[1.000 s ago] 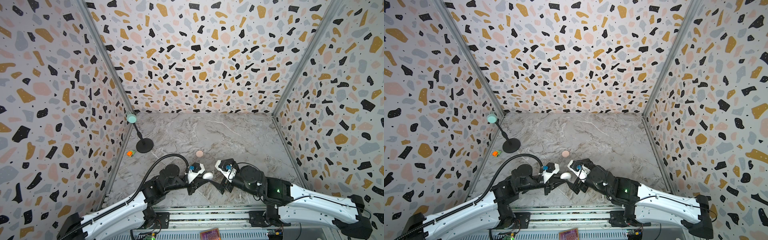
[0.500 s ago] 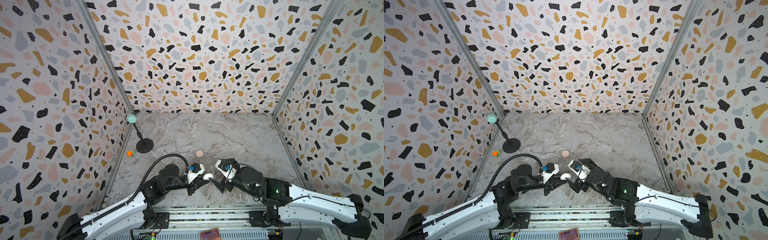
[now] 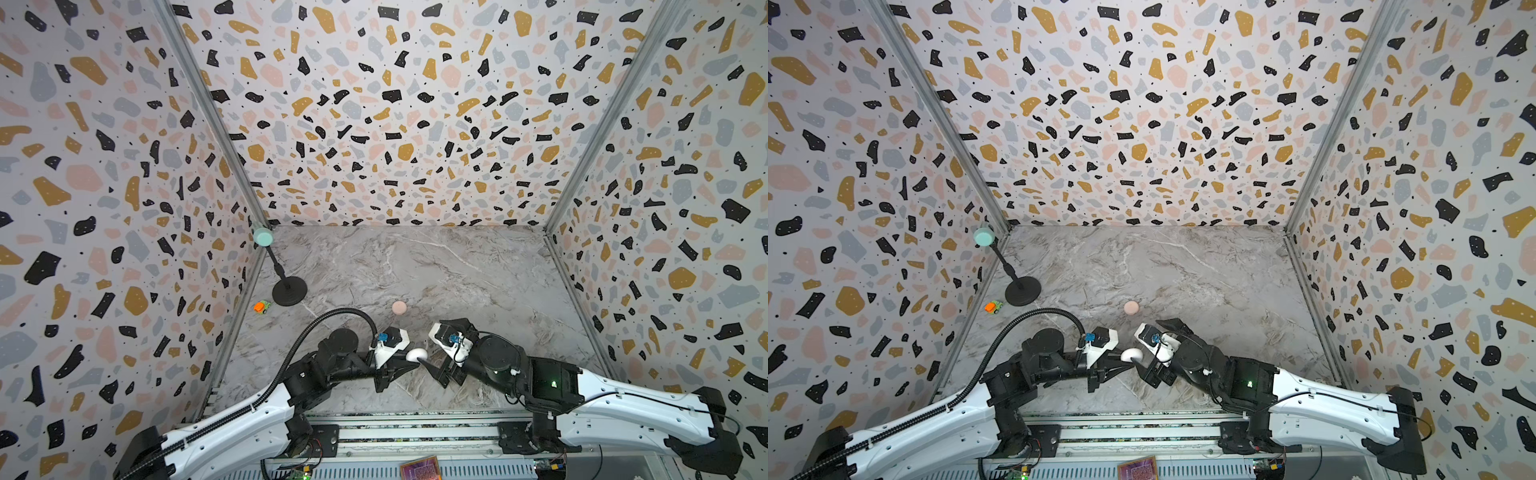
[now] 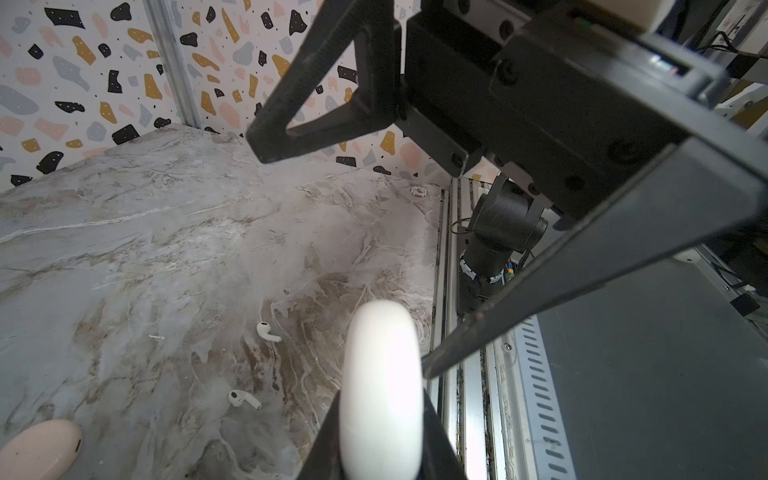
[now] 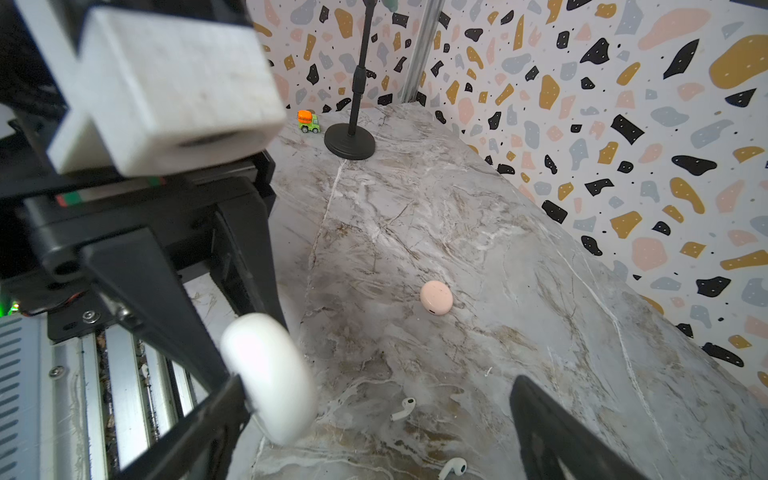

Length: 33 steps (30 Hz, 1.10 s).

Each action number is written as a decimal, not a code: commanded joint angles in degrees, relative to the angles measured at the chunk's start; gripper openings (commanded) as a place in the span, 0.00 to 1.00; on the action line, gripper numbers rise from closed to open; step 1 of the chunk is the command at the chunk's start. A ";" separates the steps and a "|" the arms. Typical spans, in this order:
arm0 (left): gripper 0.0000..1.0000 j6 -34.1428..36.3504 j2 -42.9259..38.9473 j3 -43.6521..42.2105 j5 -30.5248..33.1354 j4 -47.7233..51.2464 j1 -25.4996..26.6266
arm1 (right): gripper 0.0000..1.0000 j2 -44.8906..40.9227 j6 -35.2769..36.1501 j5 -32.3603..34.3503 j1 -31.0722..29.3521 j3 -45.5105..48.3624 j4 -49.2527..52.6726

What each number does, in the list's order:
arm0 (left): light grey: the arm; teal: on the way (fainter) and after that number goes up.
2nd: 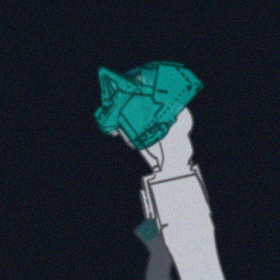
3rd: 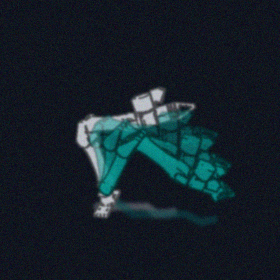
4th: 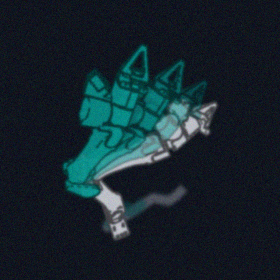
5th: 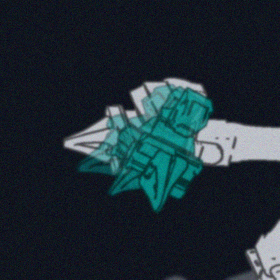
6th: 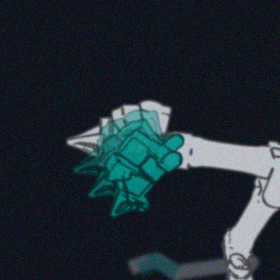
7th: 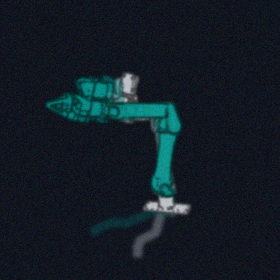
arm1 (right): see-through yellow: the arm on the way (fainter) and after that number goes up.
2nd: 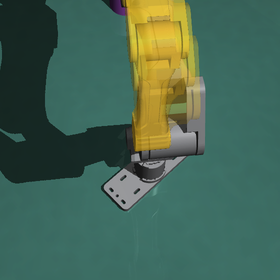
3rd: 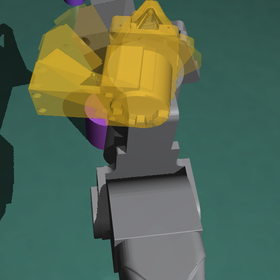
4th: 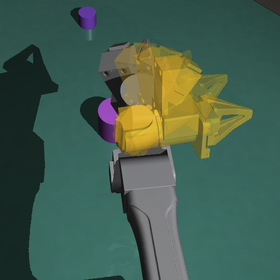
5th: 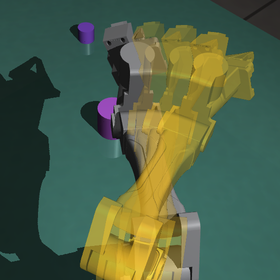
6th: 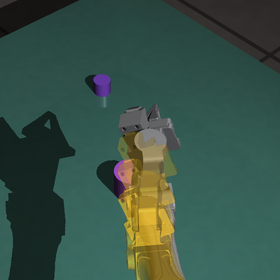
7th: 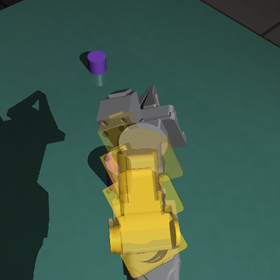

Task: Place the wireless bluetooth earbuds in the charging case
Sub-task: 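Withdraw the right gripper from the opened white case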

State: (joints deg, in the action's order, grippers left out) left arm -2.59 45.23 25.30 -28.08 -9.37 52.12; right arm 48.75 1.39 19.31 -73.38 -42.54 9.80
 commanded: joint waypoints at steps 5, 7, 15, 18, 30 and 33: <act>0.00 0.57 -0.85 -0.51 -3.38 -3.69 0.00 | 1.00 0.37 -0.70 9.29 -0.01 -0.21 0.21; 0.00 0.63 -0.91 -0.60 -3.80 -3.74 0.00 | 1.00 0.42 -1.29 11.92 -0.01 -0.68 0.30; 0.00 2.56 -1.86 -1.38 -4.64 -4.21 0.26 | 0.99 -2.97 -2.19 8.87 -0.01 -1.46 -1.43; 0.00 3.70 -3.06 -2.54 -3.98 -4.61 0.61 | 0.99 -4.45 -3.78 6.10 -0.02 -1.89 -1.34; 0.00 13.05 -16.31 -10.50 11.12 -13.45 1.97 | 0.99 -10.05 -20.08 9.52 2.35 -6.03 5.22; 0.00 14.52 -16.84 -8.69 13.18 -10.34 2.55 | 0.99 -10.45 -26.29 9.04 6.56 -6.43 8.76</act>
State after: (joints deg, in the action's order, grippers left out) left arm 8.34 28.99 15.31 -18.63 -17.02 54.08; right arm 38.85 -17.08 26.92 -69.52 -46.72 13.98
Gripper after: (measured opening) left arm 0.223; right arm 0.989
